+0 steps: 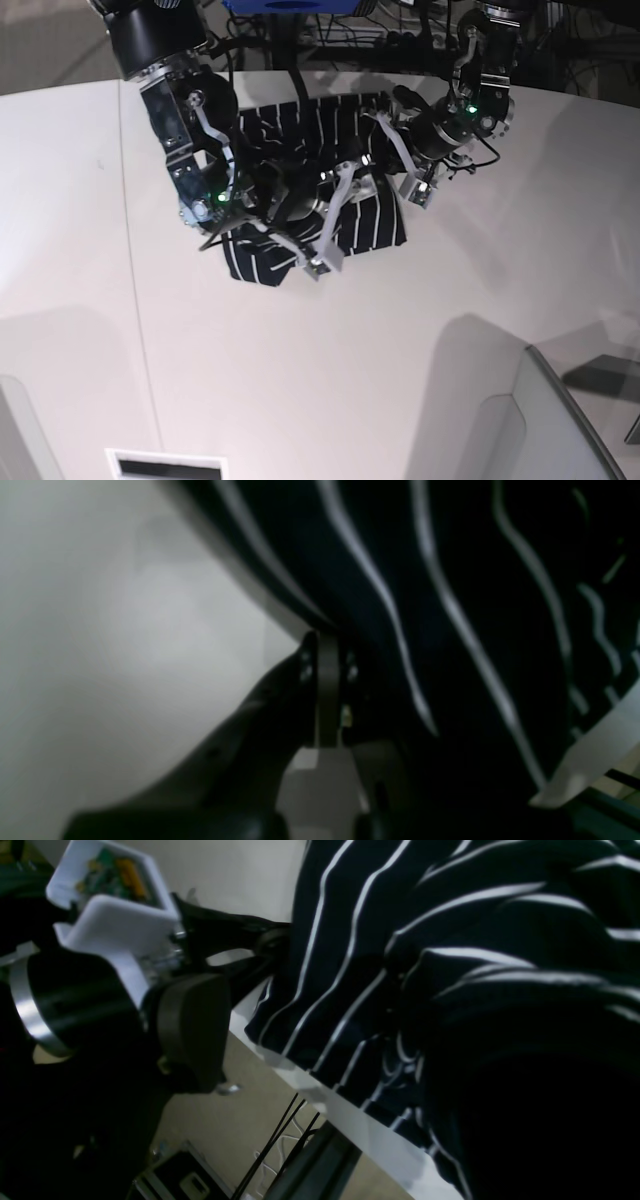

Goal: Layout the t-shirt on the table in an organized manner, then fold the t-shirt properly
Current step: 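Fold the shirt over onto itself with both grippers into a square, then press the folded shirt flat with the right gripper, left gripper raised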

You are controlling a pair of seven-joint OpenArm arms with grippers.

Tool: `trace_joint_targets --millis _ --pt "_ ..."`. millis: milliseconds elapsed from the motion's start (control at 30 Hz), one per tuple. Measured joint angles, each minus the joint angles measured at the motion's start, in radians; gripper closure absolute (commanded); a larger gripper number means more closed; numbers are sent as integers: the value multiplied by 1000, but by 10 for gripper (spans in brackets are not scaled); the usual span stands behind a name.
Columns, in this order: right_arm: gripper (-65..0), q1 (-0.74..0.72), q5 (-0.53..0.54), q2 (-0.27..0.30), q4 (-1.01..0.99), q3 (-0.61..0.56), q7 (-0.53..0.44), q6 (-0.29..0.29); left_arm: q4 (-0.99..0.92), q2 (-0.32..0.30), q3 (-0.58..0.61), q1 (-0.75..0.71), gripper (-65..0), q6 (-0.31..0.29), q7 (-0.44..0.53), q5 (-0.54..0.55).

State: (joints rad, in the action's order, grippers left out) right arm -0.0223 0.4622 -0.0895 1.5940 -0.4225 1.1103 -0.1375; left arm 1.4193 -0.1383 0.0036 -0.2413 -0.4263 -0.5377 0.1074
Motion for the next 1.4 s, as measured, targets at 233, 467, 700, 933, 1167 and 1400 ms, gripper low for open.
trace_joint_targets --millis 233,467,700,933,1167,1400 --pt "-537 -31 153 -4 0 -28 -3 0 1 -5 -3 -3 0 -1 5 1" --pt "-537 -40 160 -2 -3 -26 -7 0 4 -15 -22 -5 0 -18 -3 0" --pt "-536 -35 308 2 3 -23 -5 1 138 -52 -246 -82 0 -8 -20 -16" --pt "-531 -37 315 74 84 44 -84 4 175 -113 -445 -209 0 -8 -21 -16" --pt "-150 -35 310 171 -71 42 -314 11 178 -116 -526 -288 0 -11 -20 -16" --pt "-15 -34 316 136 -121 37 -320 6 181 -97 -519 -276 0 -11 -13 -5"
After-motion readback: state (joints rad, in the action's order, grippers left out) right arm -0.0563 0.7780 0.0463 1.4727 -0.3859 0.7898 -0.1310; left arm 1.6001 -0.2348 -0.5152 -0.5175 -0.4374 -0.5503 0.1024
